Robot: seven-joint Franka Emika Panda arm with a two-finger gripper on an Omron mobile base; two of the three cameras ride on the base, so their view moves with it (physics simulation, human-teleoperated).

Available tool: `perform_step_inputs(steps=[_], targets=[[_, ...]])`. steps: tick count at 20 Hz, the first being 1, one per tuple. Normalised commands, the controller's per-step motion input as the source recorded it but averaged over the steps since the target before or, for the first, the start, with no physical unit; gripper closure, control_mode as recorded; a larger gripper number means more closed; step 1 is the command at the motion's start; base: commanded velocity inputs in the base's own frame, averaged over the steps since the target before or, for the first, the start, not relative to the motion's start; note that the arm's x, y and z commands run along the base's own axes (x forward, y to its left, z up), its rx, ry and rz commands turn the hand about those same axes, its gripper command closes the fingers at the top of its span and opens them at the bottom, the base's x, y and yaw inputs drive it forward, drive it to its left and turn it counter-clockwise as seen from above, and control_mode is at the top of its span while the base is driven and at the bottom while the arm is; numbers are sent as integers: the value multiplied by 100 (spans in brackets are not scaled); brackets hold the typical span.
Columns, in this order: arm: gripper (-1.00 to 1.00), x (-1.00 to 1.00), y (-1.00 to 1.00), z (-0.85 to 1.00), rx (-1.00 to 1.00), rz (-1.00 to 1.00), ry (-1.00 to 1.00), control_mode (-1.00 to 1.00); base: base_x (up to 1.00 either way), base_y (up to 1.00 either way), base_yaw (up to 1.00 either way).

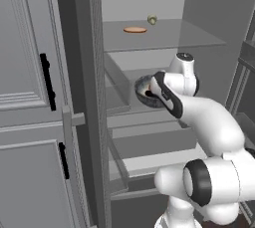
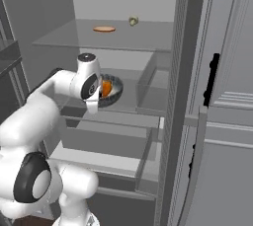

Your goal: Pick the chicken drumstick and avocado from their plates and place them in the bowl. Then put the bowl in the fridge.

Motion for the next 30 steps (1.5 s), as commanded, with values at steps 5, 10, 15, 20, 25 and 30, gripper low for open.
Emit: perform_step_inputs(steps=[5, 10, 15, 20, 25, 30], targets=[[100, 15, 0, -35, 0, 4, 1, -100, 0, 0, 0], [100, 11, 0, -42, 0, 4, 0, -100, 0, 0, 0], [100, 34, 0, -11, 0, 3, 0, -100, 0, 0, 0], [100, 45, 0, 0, 0, 1, 0, -100, 0, 0, 0], [100, 56, 0, -9, 0, 0, 0, -100, 0, 0, 0], [100, 49, 0, -26, -1, 0, 0, -100, 0, 0, 0]])
